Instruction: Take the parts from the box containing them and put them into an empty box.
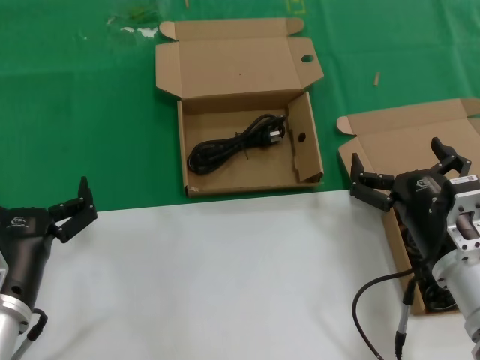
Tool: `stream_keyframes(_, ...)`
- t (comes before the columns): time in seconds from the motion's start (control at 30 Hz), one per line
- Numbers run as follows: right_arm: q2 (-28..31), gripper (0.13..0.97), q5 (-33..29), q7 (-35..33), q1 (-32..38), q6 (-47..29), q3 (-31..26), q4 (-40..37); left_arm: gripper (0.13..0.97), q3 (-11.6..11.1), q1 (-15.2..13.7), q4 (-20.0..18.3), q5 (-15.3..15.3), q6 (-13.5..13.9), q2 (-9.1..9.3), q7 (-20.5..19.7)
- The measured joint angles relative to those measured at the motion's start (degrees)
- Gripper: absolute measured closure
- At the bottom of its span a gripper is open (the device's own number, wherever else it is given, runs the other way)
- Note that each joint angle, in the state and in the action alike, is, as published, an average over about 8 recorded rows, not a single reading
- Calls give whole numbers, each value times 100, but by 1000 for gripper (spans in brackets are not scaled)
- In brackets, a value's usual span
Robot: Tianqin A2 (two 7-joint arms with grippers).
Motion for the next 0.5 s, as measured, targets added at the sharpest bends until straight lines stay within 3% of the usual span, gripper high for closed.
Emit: stream_keyframes(0.5,0,129,0,0,0,0,0,0,132,0,0,0,0,0,0,0)
